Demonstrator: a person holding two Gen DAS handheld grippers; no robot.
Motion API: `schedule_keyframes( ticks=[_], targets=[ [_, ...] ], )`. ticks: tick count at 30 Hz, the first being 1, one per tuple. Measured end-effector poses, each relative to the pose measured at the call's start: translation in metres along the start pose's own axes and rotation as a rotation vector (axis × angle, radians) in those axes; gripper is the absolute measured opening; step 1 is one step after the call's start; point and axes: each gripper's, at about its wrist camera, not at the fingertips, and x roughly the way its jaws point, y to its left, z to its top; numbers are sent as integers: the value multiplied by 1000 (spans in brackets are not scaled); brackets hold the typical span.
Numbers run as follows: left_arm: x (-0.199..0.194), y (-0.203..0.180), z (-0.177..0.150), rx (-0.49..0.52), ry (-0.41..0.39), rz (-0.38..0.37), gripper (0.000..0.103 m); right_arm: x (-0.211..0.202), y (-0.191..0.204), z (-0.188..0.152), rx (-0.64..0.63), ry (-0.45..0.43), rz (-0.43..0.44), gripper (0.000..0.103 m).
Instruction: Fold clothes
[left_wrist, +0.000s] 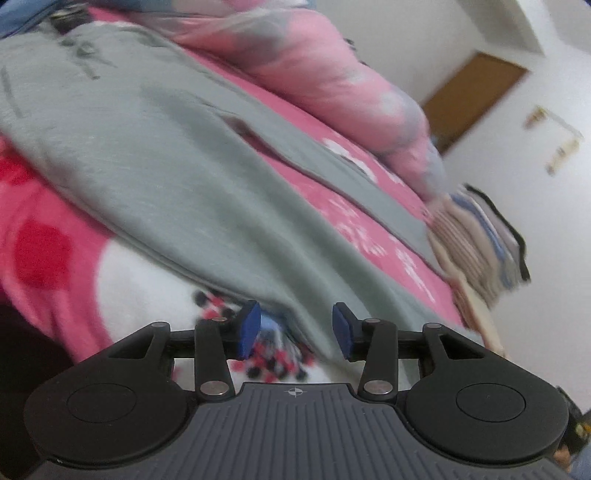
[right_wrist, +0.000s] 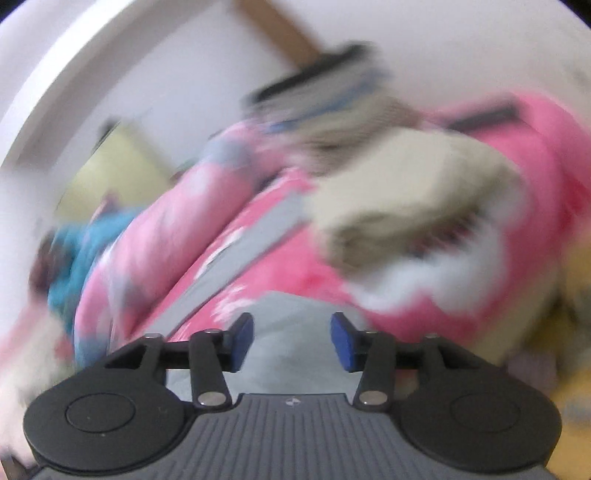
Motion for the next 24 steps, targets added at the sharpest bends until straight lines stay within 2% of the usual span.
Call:
schedule_keyframes(
  ticks=[2,4,7,10,12,13,15,16,18,22,24],
  targets=[
    [2,7,6,-44,-16,21,43,21,27,13,-155,40,37,63],
    [4,13,12,-82,-32,34,43,50,52,20,-334,134,114,65],
    [15,18,21,-109,-34,43,44,94,87,24,-587,216,134,66],
    [27,19,27,-98,-32,73,43,145,114,25,-738,326,189,66],
    [31,18,29,-70,-31,104,36,172,127,21,-828,409,213,65],
    [34,17,30,-50,-28,125,33,185,134,19,-873,449,224,61],
    [39,14,30,-10,-21,165,29,194,135,13,-963,486,199,59],
    [38,14,29,2,-19,171,28,198,136,10,-1007,504,188,55],
    [35,14,27,26,-15,181,26,194,135,13,-1024,529,212,55],
    [34,15,26,50,-14,192,21,171,146,16,-1065,473,254,55],
    [33,17,26,41,-14,188,18,157,153,7,-1126,447,293,55]
  ],
)
